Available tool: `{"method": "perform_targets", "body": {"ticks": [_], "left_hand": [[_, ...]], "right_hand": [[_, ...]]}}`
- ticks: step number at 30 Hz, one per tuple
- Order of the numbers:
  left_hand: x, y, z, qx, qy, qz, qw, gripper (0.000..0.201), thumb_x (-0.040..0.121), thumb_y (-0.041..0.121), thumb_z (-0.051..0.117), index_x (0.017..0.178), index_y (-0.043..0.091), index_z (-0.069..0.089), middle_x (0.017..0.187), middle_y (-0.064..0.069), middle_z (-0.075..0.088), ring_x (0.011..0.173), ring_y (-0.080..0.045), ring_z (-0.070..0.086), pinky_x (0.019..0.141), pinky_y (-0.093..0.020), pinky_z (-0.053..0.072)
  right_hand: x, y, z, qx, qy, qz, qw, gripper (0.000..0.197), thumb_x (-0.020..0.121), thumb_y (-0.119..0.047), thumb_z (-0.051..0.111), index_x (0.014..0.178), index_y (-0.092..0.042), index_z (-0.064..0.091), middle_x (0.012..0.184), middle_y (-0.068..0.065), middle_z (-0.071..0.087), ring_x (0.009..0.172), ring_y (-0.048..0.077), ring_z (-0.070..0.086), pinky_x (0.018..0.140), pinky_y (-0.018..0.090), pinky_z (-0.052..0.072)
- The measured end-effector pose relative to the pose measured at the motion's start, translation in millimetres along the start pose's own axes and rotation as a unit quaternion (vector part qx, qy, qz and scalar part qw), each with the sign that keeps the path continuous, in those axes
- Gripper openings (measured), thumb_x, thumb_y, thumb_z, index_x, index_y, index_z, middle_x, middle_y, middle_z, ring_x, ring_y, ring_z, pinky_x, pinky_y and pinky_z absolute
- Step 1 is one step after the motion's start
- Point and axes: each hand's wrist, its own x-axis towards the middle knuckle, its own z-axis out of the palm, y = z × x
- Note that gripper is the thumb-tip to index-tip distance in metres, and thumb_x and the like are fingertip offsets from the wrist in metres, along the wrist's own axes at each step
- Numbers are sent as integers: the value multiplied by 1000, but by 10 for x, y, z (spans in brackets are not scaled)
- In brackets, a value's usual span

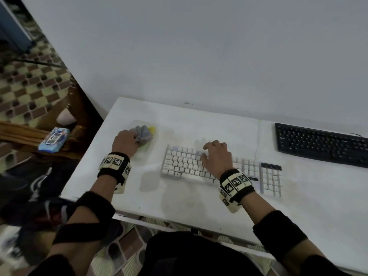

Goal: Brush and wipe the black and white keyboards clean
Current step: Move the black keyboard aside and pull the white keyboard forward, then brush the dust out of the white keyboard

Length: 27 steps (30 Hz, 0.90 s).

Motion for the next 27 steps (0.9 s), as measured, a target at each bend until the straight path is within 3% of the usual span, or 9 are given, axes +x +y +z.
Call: {"method": "perform_targets", "body": {"ticks": [5, 9, 13, 16, 18, 20, 23, 25, 27], "left_hand": [[-26, -151, -167, -123, 97, -32, 987, 15, 84, 6, 74, 97, -2, 73, 91, -23, 72, 91, -40, 66, 74, -33, 42], [-100, -349, -281, -233, 132, -41, 963, 15, 83, 4, 75, 98, 4, 75, 84, -13, 71, 83, -33, 67, 74, -35, 51], [-174, -534, -257, -276, 145, -58, 948, 16, 82, 2, 75, 91, 15, 72, 84, -9, 71, 79, -28, 69, 75, -42, 60], [-244, -597, -205, -302, 146, -59, 940, 19, 83, 3, 78, 87, 17, 68, 78, -3, 68, 68, 1, 65, 63, -25, 59], [-296, -582, -180, -332, 144, -63, 930, 16, 85, 2, 77, 88, 14, 68, 78, 0, 66, 66, 1, 63, 54, -13, 54], [-314, -618, -137, -345, 153, -76, 923, 14, 85, 5, 78, 88, 15, 68, 80, -1, 67, 70, -5, 62, 57, -20, 58], [-311, -671, -132, -353, 147, -93, 919, 19, 82, 18, 80, 81, 30, 66, 82, 0, 69, 75, -11, 69, 68, -34, 63], [-289, -704, -130, -368, 140, -105, 913, 10, 76, 29, 75, 79, 32, 66, 84, -2, 70, 85, -28, 72, 73, -48, 64], [-229, -778, -47, -361, 136, -102, 917, 9, 73, 32, 71, 78, 37, 67, 85, -1, 70, 88, -33, 71, 76, -54, 63]], "right_hand": [[317, -756, 61, 68, -13, -190, 979, 23, 97, -23, 55, 115, -15, 66, 113, 5, 63, 110, 27, 51, 85, 46, 51], [581, -1339, 200, 53, -46, -294, 953, 23, 95, -23, 61, 115, -13, 68, 116, 9, 60, 110, 30, 49, 84, 44, 49], [829, -1681, 336, -16, -69, -292, 954, 36, 93, -25, 64, 128, -16, 64, 125, 9, 53, 120, 30, 41, 83, 42, 49], [933, -1788, 442, -101, -69, -281, 952, 32, 92, -20, 62, 123, -17, 68, 120, 9, 53, 119, 34, 41, 78, 39, 49], [953, -1822, 465, -137, -45, -303, 942, 26, 93, -17, 59, 116, -20, 71, 112, 3, 58, 115, 32, 44, 68, 35, 41], [944, -1826, 445, -158, -14, -338, 928, 23, 96, -12, 57, 112, -20, 72, 107, 1, 61, 111, 29, 47, 63, 35, 34], [958, -1785, 368, -163, 12, -366, 916, 23, 95, -5, 55, 112, -14, 67, 111, 5, 60, 110, 30, 48, 64, 34, 34], [991, -1778, 322, -158, -6, -367, 917, 25, 95, -8, 57, 118, -13, 63, 118, 6, 57, 113, 29, 46, 69, 36, 42], [1007, -1821, 294, -166, -40, -359, 918, 35, 94, -17, 61, 129, -13, 58, 127, 7, 54, 120, 29, 44, 76, 35, 43]]}}
